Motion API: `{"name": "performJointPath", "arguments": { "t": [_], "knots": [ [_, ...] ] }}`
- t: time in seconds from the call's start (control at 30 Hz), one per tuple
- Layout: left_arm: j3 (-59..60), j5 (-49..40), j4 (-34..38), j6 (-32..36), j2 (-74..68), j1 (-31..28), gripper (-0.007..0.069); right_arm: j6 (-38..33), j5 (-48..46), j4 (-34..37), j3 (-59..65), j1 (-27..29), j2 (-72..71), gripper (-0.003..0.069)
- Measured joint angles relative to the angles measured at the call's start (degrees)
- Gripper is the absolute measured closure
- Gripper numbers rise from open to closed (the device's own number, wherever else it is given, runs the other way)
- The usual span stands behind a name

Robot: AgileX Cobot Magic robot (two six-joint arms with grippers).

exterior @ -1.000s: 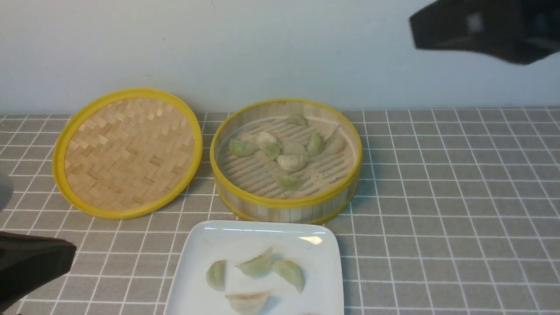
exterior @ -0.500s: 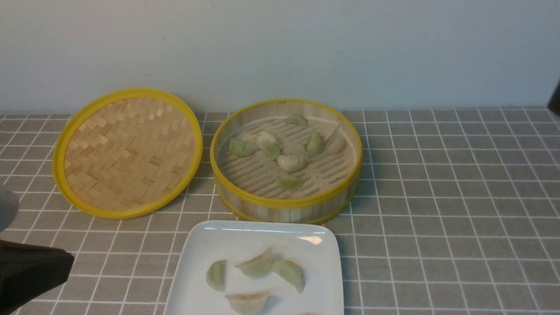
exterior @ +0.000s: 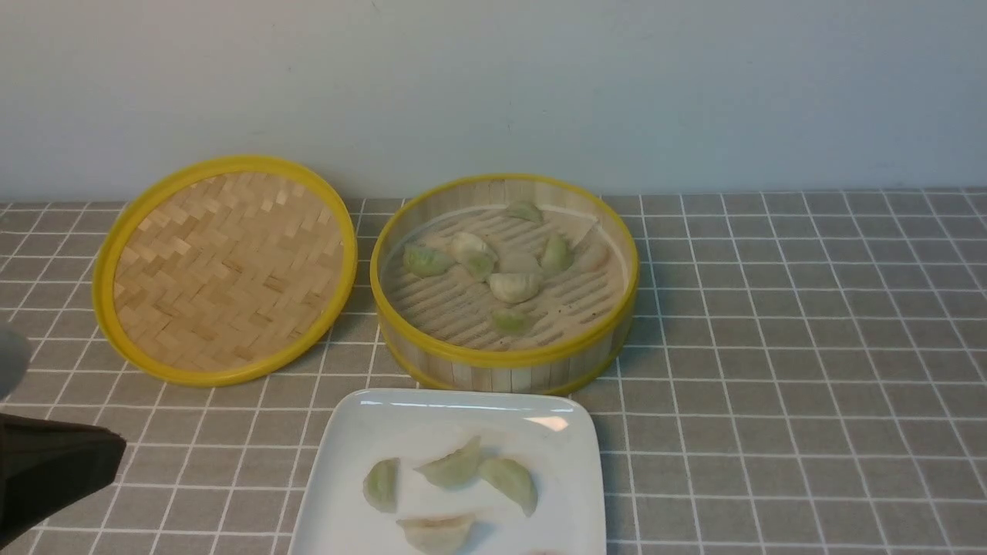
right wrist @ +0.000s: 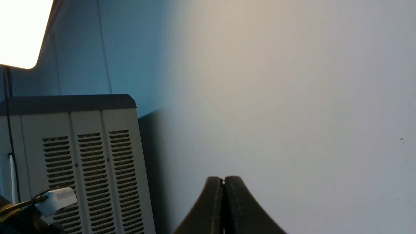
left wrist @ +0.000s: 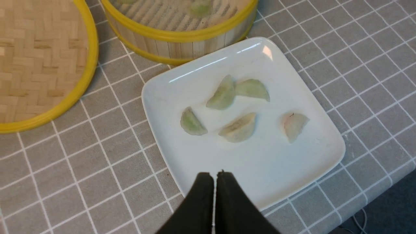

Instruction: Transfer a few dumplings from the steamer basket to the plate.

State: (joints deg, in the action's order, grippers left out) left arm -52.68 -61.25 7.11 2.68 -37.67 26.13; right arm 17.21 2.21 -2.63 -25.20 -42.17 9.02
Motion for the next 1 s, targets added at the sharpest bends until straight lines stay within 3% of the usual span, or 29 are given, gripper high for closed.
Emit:
{"name": "performJointPath", "arguments": {
  "t": [0.3,0.63,1.0],
  "knots": [
    [0.0,0.9,-0.6,-1.1,7.0,0.0,0.0629,0.0,-0.1,0.0,0.0,0.0,-0.2,0.0673],
    [0.0,9.0,-1.1,-3.7,20.0,0.0,0.0629,0.0,-0.2,0.0,0.0,0.0,-0.2,0.0673],
    [0.0,9.1,-1.1,-3.8,21.0,0.0,0.0629,0.0,-0.2,0.0,0.0,0.0,-0.2,0.0673]
  ]
}}
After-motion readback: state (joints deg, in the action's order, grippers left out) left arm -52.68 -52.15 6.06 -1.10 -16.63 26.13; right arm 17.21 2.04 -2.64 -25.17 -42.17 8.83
